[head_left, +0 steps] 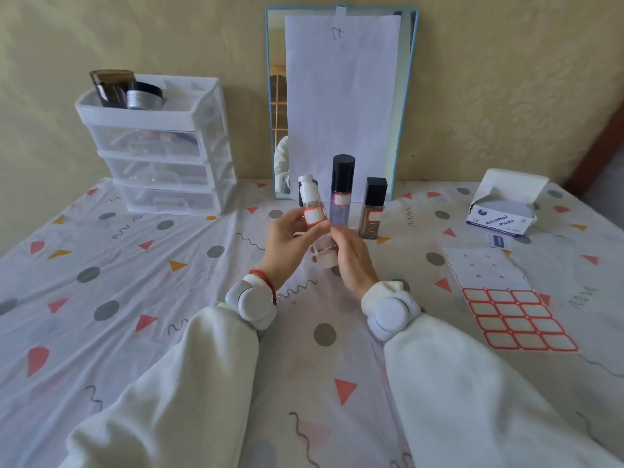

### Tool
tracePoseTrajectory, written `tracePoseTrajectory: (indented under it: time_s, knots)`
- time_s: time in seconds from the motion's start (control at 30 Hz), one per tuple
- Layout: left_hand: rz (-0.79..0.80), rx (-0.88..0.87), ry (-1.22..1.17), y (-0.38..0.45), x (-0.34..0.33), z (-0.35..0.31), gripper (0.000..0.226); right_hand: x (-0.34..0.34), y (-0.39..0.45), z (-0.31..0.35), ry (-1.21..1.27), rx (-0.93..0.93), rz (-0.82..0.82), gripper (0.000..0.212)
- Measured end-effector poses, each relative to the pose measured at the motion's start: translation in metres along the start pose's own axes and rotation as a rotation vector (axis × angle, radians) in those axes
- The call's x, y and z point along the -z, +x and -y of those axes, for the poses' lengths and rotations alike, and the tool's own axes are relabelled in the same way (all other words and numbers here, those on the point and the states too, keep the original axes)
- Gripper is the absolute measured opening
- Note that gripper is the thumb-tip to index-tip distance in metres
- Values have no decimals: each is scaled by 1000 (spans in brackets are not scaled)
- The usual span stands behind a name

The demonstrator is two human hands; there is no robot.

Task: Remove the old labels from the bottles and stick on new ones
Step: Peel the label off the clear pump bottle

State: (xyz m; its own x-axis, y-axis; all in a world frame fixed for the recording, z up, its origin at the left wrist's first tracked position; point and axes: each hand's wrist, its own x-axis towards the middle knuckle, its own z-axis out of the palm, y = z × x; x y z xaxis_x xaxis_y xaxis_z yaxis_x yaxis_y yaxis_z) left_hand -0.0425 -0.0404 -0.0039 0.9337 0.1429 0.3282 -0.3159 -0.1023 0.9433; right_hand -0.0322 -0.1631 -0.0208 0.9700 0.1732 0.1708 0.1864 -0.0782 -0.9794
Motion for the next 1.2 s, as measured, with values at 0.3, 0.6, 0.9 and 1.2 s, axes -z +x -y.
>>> tracePoseTrajectory:
  time_s: [0.3, 0.6, 0.9, 1.2]
  knots:
    - [6, -19, 17, 0, -3, 5, 15, -1, 0, -4, -77, 40, 40, 27]
    - [8, 51, -33, -5, -5, 6, 5, 5, -2, 6, -163, 13, 31, 22]
    - [30, 52, -97, -7, -8, 1, 6, 15, -5, -3, -261, 81, -39, 10]
    - [-11, 86, -169, -5, -7, 1, 11, 15, -12, -9, -330, 201, -98, 26]
